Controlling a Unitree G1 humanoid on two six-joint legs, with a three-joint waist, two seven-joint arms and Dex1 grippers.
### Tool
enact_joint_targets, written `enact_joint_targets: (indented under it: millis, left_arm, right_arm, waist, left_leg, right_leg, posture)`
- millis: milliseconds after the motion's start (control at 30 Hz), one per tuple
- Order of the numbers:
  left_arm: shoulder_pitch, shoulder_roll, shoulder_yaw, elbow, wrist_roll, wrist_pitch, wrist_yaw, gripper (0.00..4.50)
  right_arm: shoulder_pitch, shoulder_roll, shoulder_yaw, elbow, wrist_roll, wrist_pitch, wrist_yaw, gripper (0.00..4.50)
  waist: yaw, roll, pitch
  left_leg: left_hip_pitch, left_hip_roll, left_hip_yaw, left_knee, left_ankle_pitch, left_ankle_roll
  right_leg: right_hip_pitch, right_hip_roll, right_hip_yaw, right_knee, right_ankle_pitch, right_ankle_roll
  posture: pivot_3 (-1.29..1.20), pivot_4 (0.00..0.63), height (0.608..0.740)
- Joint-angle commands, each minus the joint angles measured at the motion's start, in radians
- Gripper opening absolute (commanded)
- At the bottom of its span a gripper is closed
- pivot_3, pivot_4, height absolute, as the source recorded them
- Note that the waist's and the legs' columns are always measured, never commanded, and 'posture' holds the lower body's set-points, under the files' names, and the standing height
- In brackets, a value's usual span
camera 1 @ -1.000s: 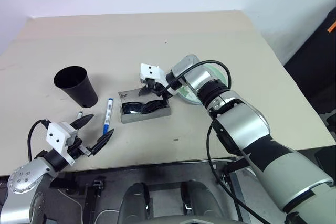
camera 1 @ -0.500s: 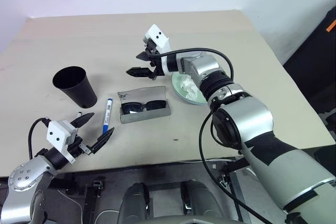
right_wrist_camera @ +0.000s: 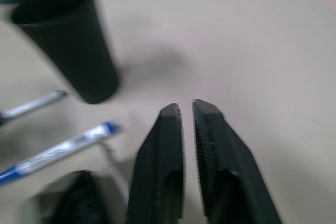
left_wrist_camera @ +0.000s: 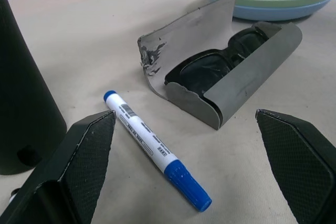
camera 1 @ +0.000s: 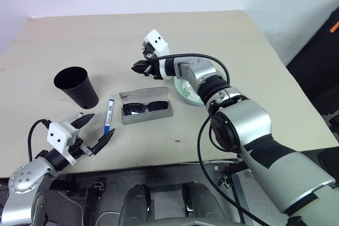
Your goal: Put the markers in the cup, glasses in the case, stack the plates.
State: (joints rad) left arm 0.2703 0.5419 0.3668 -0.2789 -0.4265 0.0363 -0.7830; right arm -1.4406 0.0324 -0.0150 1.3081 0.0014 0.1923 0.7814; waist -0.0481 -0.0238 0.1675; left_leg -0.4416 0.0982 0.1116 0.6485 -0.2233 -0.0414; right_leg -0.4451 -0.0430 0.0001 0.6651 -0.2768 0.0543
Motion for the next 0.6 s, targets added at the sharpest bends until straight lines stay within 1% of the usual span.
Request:
enact_joint_targets:
  millis: [33,67,167,267,333,433,533,600]
  left_arm:
    - [0.005,-0.001,0.005,-0.021,-0.004,-0.017,0.005,4.5]
    - [0.005,0.0,0.005,-0.021,-0.003,-0.017,0.005,4.5]
    - [-0.006,0.007,0.009,-0.026,-0.009,-0.007,0.009,4.5]
    - [-0.006,0.01,0.013,-0.029,-0.008,-0.006,0.01,4.5]
    - [-0.003,0.008,0.015,-0.027,-0.009,-0.007,0.013,4.5]
    - [-0.002,0.005,0.014,-0.022,-0.006,-0.013,0.014,4.5]
    - [-0.002,-0.002,0.009,-0.012,-0.002,-0.023,0.018,4.5]
    - [-0.001,-0.005,0.006,-0.009,0.001,-0.027,0.021,4.5]
  right_arm:
    - [0.016,0.017,0.003,0.014,-0.022,0.007,-0.072,0.59]
    - [0.019,0.019,0.004,0.016,-0.027,0.01,-0.08,0.59]
    - [0.064,0.025,0.068,0.028,-0.105,-0.019,-0.124,0.59]
    - [0.085,0.023,0.12,0.026,-0.151,-0.028,-0.055,0.59]
    - [0.097,0.012,0.152,0.02,-0.173,-0.045,0.03,0.59]
    - [0.101,-0.003,0.164,0.006,-0.174,-0.055,0.139,0.59]
    - [0.115,-0.03,0.209,-0.03,-0.189,-0.062,0.322,0.59]
    - [0.134,-0.041,0.233,-0.058,-0.198,-0.066,0.372,0.59]
  waist:
    - [0.0,0.0,0.0]
    - [0.0,0.0,0.0]
    - [0.0,0.0,0.0]
    - [0.0,0.0,-0.001]
    - [0.0,0.0,-0.001]
    - [0.0,0.0,-0.001]
    - [0.0,0.0,-0.001]
    - [0.0,0.0,-0.001]
  left_leg:
    - [0.0,0.0,0.0,0.0,0.0,0.0]
    - [0.0,0.0,0.0,0.0,0.0,0.0]
    - [0.0,0.0,0.0,0.0,0.0,0.0]
    - [0.0,0.0,0.0,0.0,0.0,0.0]
    - [0.001,0.0,0.0,0.0,0.0,0.0]
    - [0.002,0.0,0.0,0.0,0.0,0.0]
    - [0.002,0.0,0.0,0.0,0.0,0.0]
    - [0.003,0.0,0.0,0.0,0.0,0.0]
  right_leg:
    - [0.0,0.0,0.0,0.0,0.0,0.0]
    - [0.0,0.0,0.0,0.0,0.0,0.0]
    - [0.0,0.0,0.0,0.0,0.0,0.0]
    - [0.0,0.0,0.0,0.0,0.0,0.0]
    - [0.001,0.001,0.0,0.0,0.0,0.0]
    - [0.002,0.001,0.0,0.0,0.0,0.0]
    - [0.002,0.001,0.0,0.0,0.0,0.0]
    - [0.003,0.002,0.0,0.0,0.0,0.0]
  posture:
    - [0.0,0.15,0.726]
    - [0.0,0.15,0.726]
    - [0.0,0.15,0.726]
    - [0.0,0.15,0.726]
    - [0.0,0.15,0.726]
    - [0.0,0.15,0.726]
    - [0.0,0.15,0.726]
    - [0.0,0.15,0.726]
